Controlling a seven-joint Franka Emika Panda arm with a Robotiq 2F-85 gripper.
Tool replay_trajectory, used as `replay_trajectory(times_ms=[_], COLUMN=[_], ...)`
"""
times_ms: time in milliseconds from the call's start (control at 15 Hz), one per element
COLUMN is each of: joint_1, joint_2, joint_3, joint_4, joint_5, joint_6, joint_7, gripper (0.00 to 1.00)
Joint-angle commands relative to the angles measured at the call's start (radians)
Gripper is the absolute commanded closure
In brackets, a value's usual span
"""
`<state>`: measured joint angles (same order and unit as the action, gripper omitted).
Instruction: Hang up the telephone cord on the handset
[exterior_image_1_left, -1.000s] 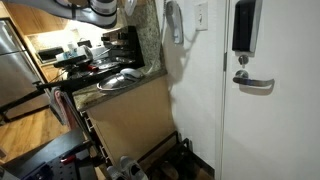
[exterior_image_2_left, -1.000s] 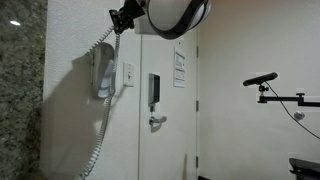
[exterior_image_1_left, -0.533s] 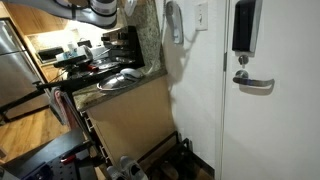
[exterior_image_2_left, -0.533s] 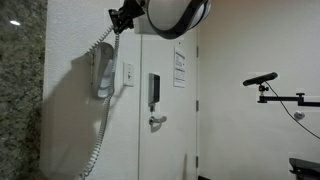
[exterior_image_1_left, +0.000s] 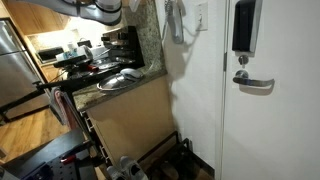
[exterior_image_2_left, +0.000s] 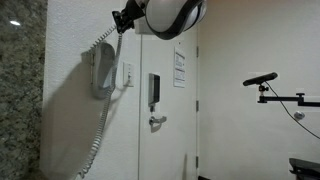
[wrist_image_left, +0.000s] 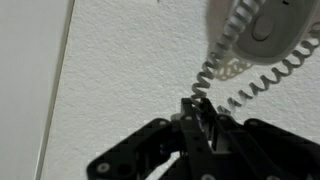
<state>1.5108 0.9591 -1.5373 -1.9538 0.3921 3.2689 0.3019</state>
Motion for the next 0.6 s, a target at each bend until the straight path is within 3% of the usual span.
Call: replay_trajectory(times_ms=[0, 533], joint_1=[-0.062, -0.178], joint_2=[-0.028, -0.029], joint_3=[0.022, 0.125], joint_4=[0.051, 0.115], joint_5=[-0.002, -0.001], joint_6=[-0.020, -0.034], joint_7=[0.004, 0.014], gripper=[0.97, 0.97])
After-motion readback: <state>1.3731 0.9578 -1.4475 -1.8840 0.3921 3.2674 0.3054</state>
